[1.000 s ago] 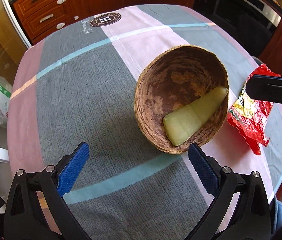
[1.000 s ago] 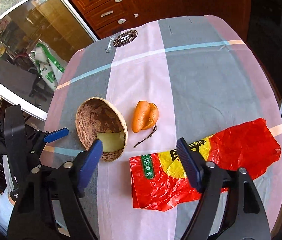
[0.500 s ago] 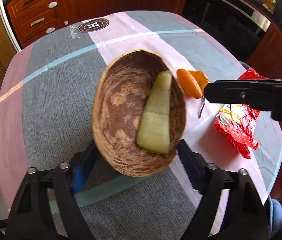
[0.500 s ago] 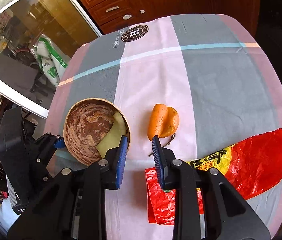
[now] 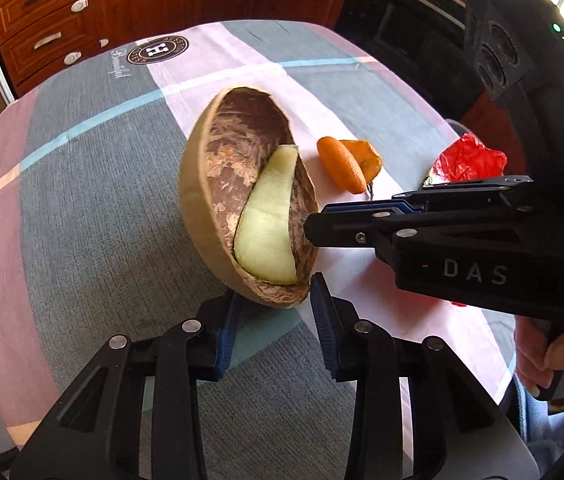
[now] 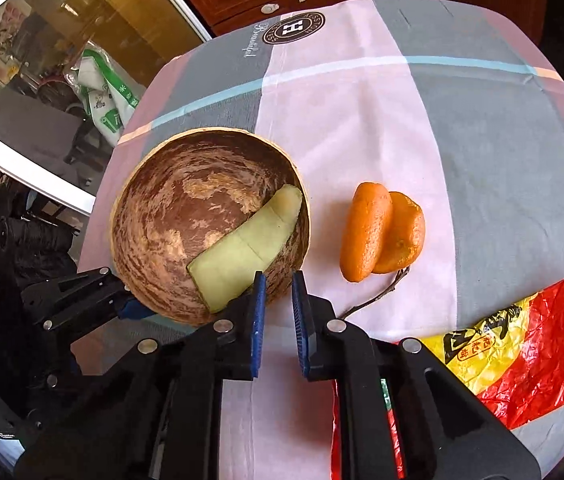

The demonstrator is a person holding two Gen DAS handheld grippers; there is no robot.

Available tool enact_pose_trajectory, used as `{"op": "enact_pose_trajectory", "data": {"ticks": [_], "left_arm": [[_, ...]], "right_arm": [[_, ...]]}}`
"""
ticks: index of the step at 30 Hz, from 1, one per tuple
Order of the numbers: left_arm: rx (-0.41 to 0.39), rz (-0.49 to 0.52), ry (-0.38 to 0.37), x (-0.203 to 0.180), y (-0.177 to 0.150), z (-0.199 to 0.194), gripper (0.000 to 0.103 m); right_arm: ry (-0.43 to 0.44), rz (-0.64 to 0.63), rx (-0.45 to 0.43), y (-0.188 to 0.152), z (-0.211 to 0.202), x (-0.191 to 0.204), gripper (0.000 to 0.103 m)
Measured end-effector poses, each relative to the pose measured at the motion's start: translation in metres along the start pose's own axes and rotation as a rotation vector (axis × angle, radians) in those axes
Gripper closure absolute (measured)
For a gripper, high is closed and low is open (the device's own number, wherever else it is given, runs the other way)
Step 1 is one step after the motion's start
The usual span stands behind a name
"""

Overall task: Collect trash
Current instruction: 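Grasp the coconut-shell bowl rim with the left tool, then lift the bowl with the left tool while the right tool grasps the pale green piece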

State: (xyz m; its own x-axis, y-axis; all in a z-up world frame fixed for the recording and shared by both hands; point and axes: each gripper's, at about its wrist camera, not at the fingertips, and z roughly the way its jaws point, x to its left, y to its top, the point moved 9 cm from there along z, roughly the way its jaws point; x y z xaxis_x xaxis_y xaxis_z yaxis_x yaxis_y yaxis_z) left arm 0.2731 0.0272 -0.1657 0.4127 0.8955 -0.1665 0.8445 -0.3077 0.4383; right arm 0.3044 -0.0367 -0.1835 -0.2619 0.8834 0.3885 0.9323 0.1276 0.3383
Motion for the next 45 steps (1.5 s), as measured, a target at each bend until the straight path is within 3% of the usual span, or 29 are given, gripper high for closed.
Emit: {"op": "enact_pose_trajectory", "data": {"ticks": [7,11,13,15,17,19,24,26,29,31,33,36,40,43,45], "left_arm": [[-0.005,-0.079,-0.040,0.011,0.010,-0.021,0.067],[-0.038,-0.139,0.001,0.025,0.027,-0.035,0.067],[-0.016,-0.133,0.078,0.031,0.034,-0.030,0.069],[0.029,-0.146,0.111,0.035,0.036,-0.018,0.088],[0.041,-0.142,0.170,0.041,0.037,-0.010,0.090],[0.032,-0.161,0.174,0.042,0.040,-0.012,0.091],[-0.108,-0.021,0.384,0.024,0.051,-0.045,0.092],[-0.155,0.037,0.448,0.016,0.054,-0.057,0.092],[-0.190,0.055,0.362,-0.004,0.056,-0.069,0.092],[-0.172,0.086,0.380,-0.009,0.054,-0.064,0.092],[-0.135,0.036,0.306,-0.012,0.048,-0.057,0.092],[-0.138,0.019,0.257,-0.025,0.040,-0.060,0.092],[-0.143,-0.024,0.209,-0.038,0.037,-0.069,0.092],[-0.147,-0.012,0.228,-0.050,0.034,-0.074,0.092],[-0.149,-0.010,0.259,-0.055,0.033,-0.076,0.091]], "right_arm": [[0.016,-0.007,0.015,0.000,0.004,-0.001,0.092],[0.039,0.000,0.012,0.001,0.005,-0.004,0.095],[0.055,0.011,0.010,0.000,0.005,-0.005,0.095],[0.070,0.019,0.006,0.000,0.004,-0.006,0.095],[0.091,0.031,0.005,-0.002,0.004,-0.007,0.093],[0.102,0.039,0.003,-0.003,0.003,-0.007,0.093],[0.146,0.086,-0.003,-0.009,-0.007,-0.010,0.086],[0.155,0.097,-0.025,-0.011,-0.017,-0.014,0.078],[0.165,0.117,-0.056,-0.013,-0.032,-0.019,0.072],[0.186,0.134,-0.081,-0.012,-0.043,-0.021,0.071],[0.193,0.146,-0.111,-0.011,-0.054,-0.022,0.053],[0.186,0.144,-0.152,-0.008,-0.066,-0.023,0.044],[0.196,0.155,-0.148,-0.011,-0.067,-0.025,0.044],[0.184,0.149,-0.160,-0.013,-0.067,-0.023,0.045],[0.172,0.138,-0.168,-0.014,-0.068,-0.021,0.055]]}}
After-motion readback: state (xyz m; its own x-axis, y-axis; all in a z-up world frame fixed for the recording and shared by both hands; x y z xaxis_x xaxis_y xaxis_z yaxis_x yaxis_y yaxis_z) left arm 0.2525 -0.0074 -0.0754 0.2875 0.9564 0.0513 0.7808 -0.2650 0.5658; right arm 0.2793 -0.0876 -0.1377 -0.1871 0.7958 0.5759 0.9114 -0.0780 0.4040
